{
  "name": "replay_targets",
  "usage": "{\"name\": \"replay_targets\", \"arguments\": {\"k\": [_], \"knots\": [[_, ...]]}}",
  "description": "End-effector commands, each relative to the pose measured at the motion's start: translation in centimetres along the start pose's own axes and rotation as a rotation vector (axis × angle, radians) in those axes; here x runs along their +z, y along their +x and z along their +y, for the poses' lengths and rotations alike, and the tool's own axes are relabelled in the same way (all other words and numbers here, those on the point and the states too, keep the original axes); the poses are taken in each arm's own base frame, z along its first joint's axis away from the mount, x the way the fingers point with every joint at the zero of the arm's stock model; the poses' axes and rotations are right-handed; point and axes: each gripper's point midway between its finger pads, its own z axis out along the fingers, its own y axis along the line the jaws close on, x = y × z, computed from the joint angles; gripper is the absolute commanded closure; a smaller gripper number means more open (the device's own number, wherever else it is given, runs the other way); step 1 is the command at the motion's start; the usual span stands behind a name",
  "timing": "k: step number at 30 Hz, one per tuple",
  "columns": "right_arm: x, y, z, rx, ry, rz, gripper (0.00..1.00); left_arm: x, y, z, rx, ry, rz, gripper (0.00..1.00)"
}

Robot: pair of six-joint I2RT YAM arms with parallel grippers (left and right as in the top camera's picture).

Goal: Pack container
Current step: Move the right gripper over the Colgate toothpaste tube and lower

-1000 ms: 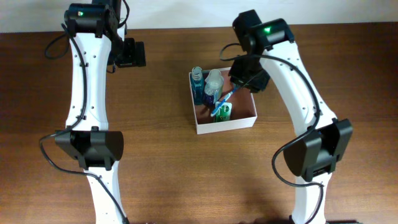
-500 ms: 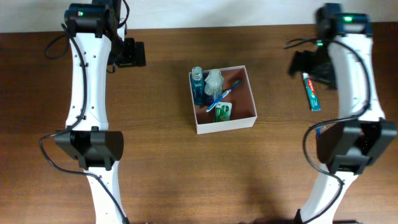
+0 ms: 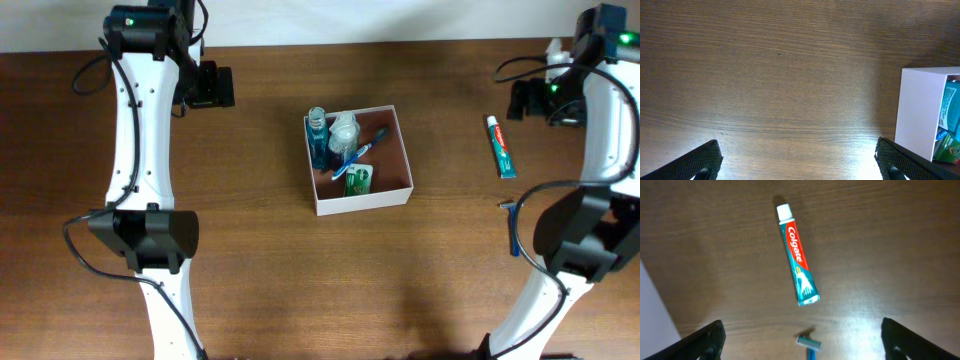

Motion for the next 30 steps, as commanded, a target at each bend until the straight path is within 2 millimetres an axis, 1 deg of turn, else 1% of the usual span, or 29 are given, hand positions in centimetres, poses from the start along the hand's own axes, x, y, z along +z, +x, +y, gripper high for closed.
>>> {"name": "replay_targets", "arguments": {"k": [1, 5, 10, 13, 18, 24, 30], "knots": [[4.2, 0.3, 0.2, -0.077, -0.030, 0.068, 0.07, -1.3, 0.0, 0.0, -0.012, 0.011, -0.026, 0.01], [7.2, -0.2, -0.5, -0.095, -0.003, 0.088, 0.08, -1.3, 0.0, 0.0, -0.012, 0.011, -0.026, 0.01], [10.5, -0.1, -0.2, -0.131, -0.012, 0.120, 0.10, -1.3, 0.0, 0.0, -0.012, 0.011, -0.026, 0.01], [12.4, 0.3, -0.2, -0.152, 0.022, 0.156, 0.12, -1.3, 0.0, 0.0, -0.012, 0.011, -0.026, 0.01], [13.7, 0.2, 0.2, -0.157, 0.011, 0.160, 0.12, -1.3, 0.0, 0.0, -0.012, 0.011, -0.026, 0.01], [15.9, 1.3, 0.3, -0.159, -0.005, 0.208, 0.11, -1.3, 0.1, 0.0, -0.012, 0.011, -0.025, 0.01], [16.8, 1.5, 0.7, -0.160, -0.029, 0.217, 0.11, -1.3, 0.0, 0.0, -0.012, 0.011, -0.026, 0.01]]}}
